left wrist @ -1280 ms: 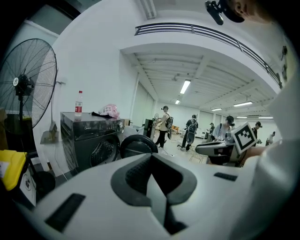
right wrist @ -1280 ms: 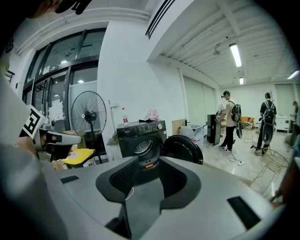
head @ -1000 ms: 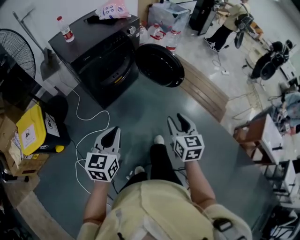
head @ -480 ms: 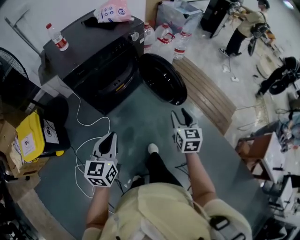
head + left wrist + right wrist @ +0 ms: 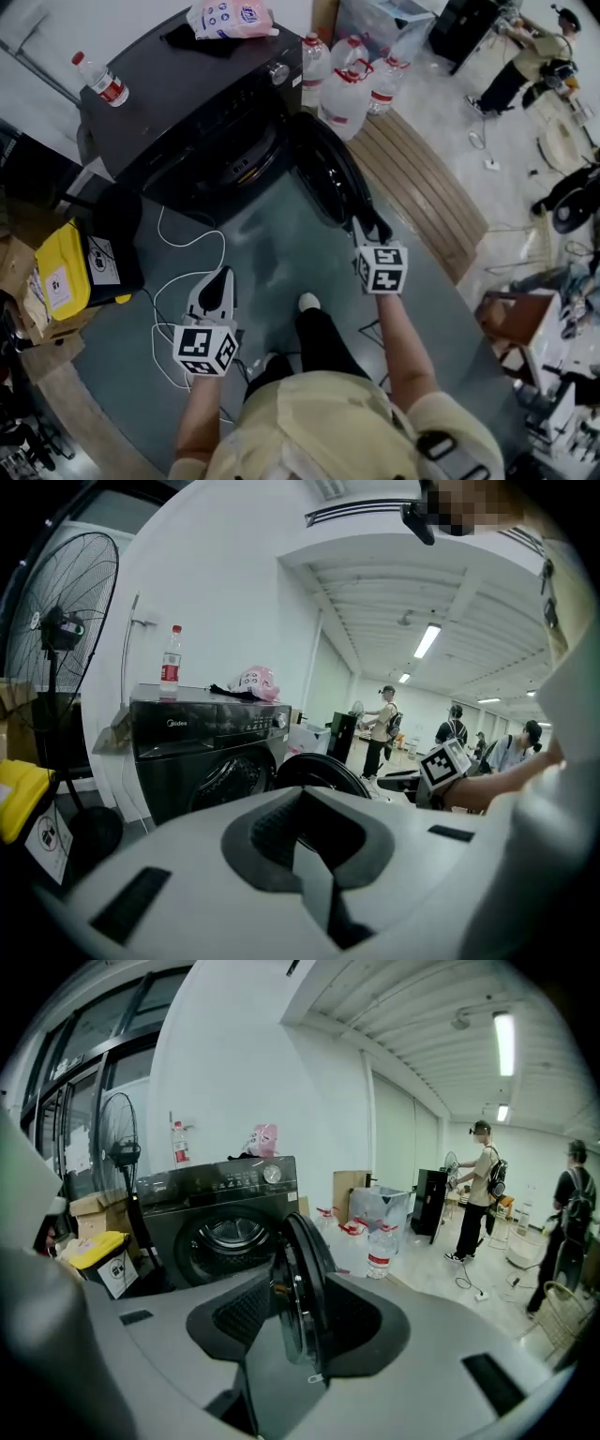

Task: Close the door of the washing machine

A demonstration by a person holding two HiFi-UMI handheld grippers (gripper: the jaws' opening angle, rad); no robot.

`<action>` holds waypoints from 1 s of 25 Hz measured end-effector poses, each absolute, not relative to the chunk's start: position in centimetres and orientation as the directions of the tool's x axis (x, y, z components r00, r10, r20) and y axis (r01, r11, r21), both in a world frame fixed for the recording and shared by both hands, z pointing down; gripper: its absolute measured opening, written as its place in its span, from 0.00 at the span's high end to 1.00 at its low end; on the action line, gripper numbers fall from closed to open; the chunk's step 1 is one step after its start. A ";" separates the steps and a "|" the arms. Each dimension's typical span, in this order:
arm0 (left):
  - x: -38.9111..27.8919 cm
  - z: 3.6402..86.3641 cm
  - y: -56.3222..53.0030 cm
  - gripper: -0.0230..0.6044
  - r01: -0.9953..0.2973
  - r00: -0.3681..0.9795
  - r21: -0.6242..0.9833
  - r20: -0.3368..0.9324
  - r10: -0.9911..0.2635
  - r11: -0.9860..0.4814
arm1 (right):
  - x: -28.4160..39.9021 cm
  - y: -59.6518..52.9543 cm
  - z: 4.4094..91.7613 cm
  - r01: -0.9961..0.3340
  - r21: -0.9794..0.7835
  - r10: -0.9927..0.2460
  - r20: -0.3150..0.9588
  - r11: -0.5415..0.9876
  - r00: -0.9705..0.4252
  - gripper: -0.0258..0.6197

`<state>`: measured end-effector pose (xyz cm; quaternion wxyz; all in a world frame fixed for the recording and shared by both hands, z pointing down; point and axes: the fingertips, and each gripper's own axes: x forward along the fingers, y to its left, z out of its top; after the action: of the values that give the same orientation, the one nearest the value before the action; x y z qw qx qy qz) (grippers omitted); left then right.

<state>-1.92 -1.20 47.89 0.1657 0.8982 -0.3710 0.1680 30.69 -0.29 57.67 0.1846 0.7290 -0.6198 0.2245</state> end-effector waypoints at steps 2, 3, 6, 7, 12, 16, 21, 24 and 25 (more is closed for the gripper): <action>-1.6 48.3 -2.1 0.97 -0.733 0.655 0.168 0.434 -0.618 -0.659 | 31.1 -1.7 58.9 -0.988 -0.012 -0.813 0.570 -0.152 0.118 0.71; -1.5 48.5 -2.5 0.97 -0.739 0.649 0.165 0.438 -0.622 -0.654 | 31.2 -2.4 59.4 -0.989 -0.012 -0.809 0.578 -0.145 0.111 0.71; -1.0 49.1 -3.6 0.97 -0.750 0.634 0.158 0.447 -0.631 -0.642 | 31.4 -4.4 60.8 -0.993 -0.010 -0.801 0.592 -0.119 0.090 0.71; -0.9 49.3 -3.9 0.97 -0.754 0.629 0.157 0.451 -0.633 -0.637 | 31.3 -4.9 61.3 -0.994 -0.010 -0.797 0.599 -0.108 0.080 0.71; -0.7 50.3 -4.8 0.97 -0.776 0.603 0.160 0.472 -0.643 -0.610 | 30.3 -7.0 63.6 -0.999 -0.018 -0.766 0.643 -0.041 0.019 0.71; -0.7 50.9 -5.1 0.97 -0.791 0.583 0.157 0.486 -0.652 -0.591 | 29.4 -8.0 64.4 -0.999 -0.038 -0.757 0.653 -0.013 -0.015 0.71; -0.7 51.1 -5.1 0.97 -0.810 0.559 0.150 0.491 -0.668 -0.567 | 27.6 -8.2 64.6 -0.994 -0.081 -0.759 0.642 0.070 -0.105 0.74; -0.9 51.1 -5.1 0.97 -0.821 0.543 0.145 0.496 -0.678 -0.551 | 26.6 -8.4 64.5 -0.990 -0.103 -0.753 0.643 0.094 -0.139 0.76; -0.9 51.2 -5.1 0.97 -0.826 0.536 0.142 0.499 -0.681 -0.546 | 26.4 -8.4 64.5 -0.989 -0.110 -0.752 0.643 0.095 -0.144 0.76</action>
<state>-0.95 -5.06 51.17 0.1840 0.8569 -0.4395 0.1968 26.40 -8.42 64.49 0.2200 0.6162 -0.7066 0.2695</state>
